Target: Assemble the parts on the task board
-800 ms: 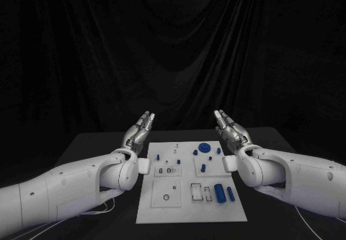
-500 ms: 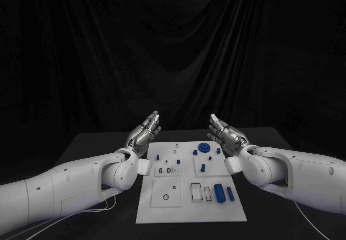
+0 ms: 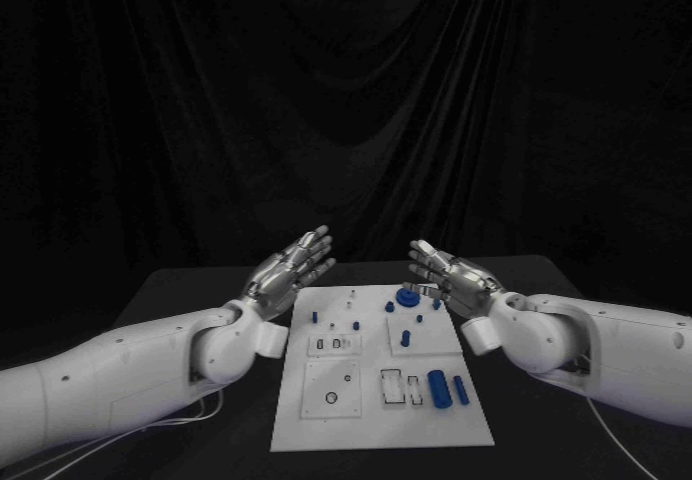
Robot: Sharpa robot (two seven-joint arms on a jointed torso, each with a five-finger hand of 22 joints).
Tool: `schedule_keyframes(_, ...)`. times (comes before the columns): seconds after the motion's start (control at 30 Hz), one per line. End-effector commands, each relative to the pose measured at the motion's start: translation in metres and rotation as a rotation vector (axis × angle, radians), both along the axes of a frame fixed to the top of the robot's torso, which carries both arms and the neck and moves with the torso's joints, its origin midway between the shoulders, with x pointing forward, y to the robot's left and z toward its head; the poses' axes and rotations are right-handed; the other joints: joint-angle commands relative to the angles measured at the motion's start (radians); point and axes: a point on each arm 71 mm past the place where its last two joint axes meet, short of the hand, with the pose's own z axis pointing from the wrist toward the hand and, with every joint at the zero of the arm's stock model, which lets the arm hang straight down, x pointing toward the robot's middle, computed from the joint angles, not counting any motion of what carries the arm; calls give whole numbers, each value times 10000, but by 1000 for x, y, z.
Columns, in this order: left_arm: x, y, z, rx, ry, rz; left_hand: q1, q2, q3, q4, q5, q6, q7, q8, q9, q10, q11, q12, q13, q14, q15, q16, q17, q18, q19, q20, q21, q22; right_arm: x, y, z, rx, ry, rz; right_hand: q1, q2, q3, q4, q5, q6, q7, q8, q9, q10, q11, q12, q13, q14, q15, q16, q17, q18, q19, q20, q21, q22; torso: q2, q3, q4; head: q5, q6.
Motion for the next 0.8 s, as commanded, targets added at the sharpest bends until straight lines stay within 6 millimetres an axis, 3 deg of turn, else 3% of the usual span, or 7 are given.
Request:
schedule_keyframes(0.03,-4,17,7,47,-1504,-755,263,13,178,-5,334,408,144,200,52,330,122,600,123,295,97,202,143,-115,3,126,1,13,-3,-8,3,-204,-518,1074,252,-15,56,-51,141,128,51,99,28,87,175,286,47,163,138,126,47,180,279,47,130,38,346,-4,140,-39,92)
schedule_keyframes(0.17,-5,21,9,99,-1675,-671,367,16,333,21,507,894,311,400,106,602,165,1048,209,533,136,392,249,-128,43,149,28,33,-3,-15,4,-264,-574,912,924,-60,194,-410,792,774,342,402,141,436,549,1515,199,887,364,456,197,174,1247,91,486,135,384,-46,136,-24,151)
schedule_keyframes(0.3,-8,29,11,145,-1902,-357,457,-3,388,9,617,1123,400,482,119,617,127,1154,208,463,74,346,215,-92,68,133,42,43,-3,-22,5,-378,-619,720,1715,-52,368,-875,1564,1739,601,783,323,1298,952,3934,501,3319,502,1964,717,195,4667,-52,1969,646,351,-110,231,-112,267)
schedule_keyframes(0.43,-11,38,14,204,-2111,-10,670,-39,368,-2,775,1321,479,524,106,373,-182,1115,137,-1,-247,9,22,-30,-19,-132,-19,-2,-2,-29,7,-728,-737,614,2338,-83,547,-1371,1885,2647,860,1086,464,2003,1068,5304,635,4442,458,2898,981,192,5442,-150,2293,722,426,-137,211,-86,123)
schedule_keyframes(0.53,-14,45,15,295,-2253,119,788,-58,291,-9,834,1347,476,518,100,118,-375,985,79,-164,-435,-126,-49,-9,-43,-295,-35,-15,0,-33,12,-1262,-1001,630,2835,-92,726,-1819,1918,3983,1027,1561,722,2506,1177,5770,659,5047,385,3423,1130,195,6281,-272,2764,897,449,-125,186,-76,-215)
schedule_keyframes(0.73,-24,58,21,508,-2653,212,890,-85,188,-31,847,1305,379,480,92,74,-158,1047,68,-138,-231,-111,-21,-74,-13,-169,-15,4,7,-39,33,-4155,-2157,1135,3391,-307,1005,-2603,1686,5134,1062,1777,1075,3046,1482,6278,627,6209,374,4423,1418,145,7797,-510,4016,1493,503,-169,286,-161,-971)
schedule_keyframes(0.8,-27,61,23,536,-2794,313,998,-84,141,-48,889,1504,393,534,116,185,-74,1247,93,-9,-157,-20,62,-57,41,-75,20,34,9,-41,42,-5476,-2662,1431,3804,-537,1175,-3116,2018,5622,1342,2109,1220,3462,1587,6459,649,7723,141,5209,1666,107,8812,-758,5254,2173,527,-178,287,-111,-1220)
